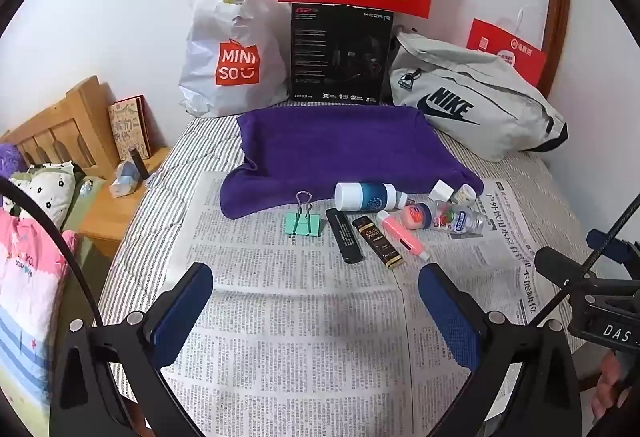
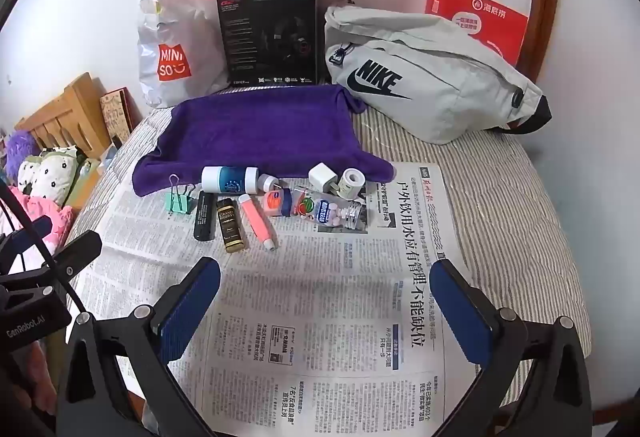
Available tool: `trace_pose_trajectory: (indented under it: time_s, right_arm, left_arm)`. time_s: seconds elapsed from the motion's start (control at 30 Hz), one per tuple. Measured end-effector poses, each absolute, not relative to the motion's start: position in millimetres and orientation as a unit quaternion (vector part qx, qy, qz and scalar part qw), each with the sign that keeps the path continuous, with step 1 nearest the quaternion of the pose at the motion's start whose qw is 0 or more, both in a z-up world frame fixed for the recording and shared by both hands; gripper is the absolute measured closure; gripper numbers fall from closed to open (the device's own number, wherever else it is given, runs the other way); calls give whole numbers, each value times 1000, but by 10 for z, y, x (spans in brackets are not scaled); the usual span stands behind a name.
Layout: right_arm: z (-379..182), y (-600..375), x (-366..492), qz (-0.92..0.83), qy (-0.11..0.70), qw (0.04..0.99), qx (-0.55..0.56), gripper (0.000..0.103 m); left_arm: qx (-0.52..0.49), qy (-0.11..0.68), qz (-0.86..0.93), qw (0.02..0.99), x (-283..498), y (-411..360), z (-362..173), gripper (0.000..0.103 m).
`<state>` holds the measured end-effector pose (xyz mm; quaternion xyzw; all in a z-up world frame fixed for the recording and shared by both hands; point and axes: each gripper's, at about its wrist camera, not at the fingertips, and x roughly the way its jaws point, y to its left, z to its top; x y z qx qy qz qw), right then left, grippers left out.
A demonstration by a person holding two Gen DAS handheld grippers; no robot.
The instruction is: Organize rigid objects
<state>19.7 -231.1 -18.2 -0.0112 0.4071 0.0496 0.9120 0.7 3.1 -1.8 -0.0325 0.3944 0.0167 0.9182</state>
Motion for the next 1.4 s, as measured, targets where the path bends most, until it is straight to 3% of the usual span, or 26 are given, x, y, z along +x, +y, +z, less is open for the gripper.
trace_pose_trajectory:
  time_s: [1.4]
  right_arm:
    - [-162,-2389,66,52,406,912,-2,0]
  left_arm:
    - [-2,400,19,916,-103,-97,-9,0]
